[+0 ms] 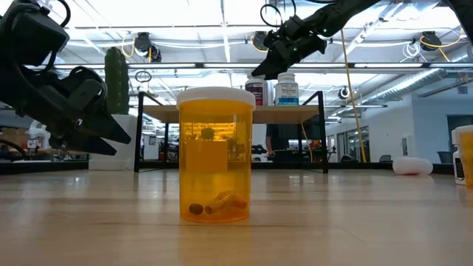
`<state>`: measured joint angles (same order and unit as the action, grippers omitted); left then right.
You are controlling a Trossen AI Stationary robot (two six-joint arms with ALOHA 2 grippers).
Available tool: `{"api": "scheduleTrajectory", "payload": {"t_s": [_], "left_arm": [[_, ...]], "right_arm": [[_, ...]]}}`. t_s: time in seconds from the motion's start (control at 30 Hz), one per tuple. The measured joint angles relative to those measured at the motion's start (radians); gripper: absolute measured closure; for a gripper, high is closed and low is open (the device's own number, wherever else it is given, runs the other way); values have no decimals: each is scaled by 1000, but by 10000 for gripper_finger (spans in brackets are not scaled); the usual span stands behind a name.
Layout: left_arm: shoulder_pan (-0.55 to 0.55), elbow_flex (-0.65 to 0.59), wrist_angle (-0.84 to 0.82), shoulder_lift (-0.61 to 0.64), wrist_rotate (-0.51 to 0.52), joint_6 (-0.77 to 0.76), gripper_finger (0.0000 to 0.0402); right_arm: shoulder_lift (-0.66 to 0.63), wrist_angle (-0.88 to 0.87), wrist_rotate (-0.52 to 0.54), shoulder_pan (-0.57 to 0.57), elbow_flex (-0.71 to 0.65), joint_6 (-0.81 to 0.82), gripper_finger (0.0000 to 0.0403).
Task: Pick and place medicine bottles onto shelf by color
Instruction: Put the white and purple pill bottle on the shelf
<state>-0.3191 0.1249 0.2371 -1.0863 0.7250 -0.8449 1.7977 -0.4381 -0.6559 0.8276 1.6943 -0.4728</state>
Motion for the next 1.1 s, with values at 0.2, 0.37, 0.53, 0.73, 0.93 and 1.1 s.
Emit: {"api": "scheduleTrajectory", "payload": {"t_s": [0.2,0.37,0.53,0.73,0.93,1.1], "left_arm": [[0,0,0,0,0,-2,37],[0,0,0,0,0,-2,37],[0,0,0,0,0,-3,37],[0,0,0,0,-14,-4,37],[0,0,0,0,-28,-4,37],[0,0,0,0,-29,-4,37]], "right_arm": [[0,1,0,0,0,-3,138],[0,6,0,0,0,-3,138],[0,7,0,0,0,-7,138],[0,7,0,0,0,-9,137],[0,7,0,0,0,-11,132],[0,7,0,0,0,-11,106]]}}
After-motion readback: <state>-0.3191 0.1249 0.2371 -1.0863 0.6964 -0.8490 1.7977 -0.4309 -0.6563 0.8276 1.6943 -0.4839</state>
